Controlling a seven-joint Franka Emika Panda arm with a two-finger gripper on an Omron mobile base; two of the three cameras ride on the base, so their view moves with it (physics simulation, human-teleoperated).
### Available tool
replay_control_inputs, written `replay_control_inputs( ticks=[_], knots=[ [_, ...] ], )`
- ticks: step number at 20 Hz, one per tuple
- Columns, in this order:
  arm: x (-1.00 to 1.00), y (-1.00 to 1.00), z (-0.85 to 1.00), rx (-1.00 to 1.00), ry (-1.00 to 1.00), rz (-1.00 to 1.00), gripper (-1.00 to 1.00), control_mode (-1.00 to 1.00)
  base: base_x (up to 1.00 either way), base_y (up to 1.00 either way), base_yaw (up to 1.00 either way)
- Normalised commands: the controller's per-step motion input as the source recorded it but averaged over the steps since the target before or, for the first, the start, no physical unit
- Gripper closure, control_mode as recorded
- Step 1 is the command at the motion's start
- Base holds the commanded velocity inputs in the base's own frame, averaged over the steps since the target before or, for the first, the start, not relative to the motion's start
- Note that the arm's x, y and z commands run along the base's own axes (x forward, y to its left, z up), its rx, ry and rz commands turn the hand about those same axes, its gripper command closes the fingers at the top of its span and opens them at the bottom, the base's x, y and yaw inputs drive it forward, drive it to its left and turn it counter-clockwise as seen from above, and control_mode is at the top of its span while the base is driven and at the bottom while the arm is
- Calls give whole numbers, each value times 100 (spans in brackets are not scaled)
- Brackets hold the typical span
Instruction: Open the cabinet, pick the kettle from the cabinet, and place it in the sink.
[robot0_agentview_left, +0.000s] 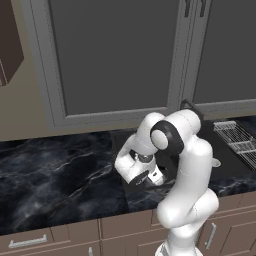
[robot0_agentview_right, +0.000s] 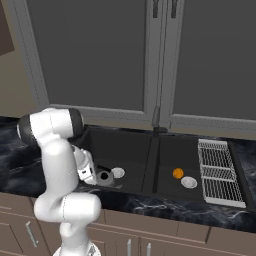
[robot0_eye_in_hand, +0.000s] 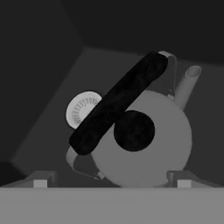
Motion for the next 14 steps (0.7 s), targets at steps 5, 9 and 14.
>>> replay_control_inputs(
  ticks=[5,9,14],
  knots=[
    [-15,13,30,1,9,0,-100,-100,0,0,0],
    [-7,16,37,0,0,0,-100,-100,0,0,0],
    [-11,13,42,0,0,0,-100,-100,0,0,0]
  ],
)
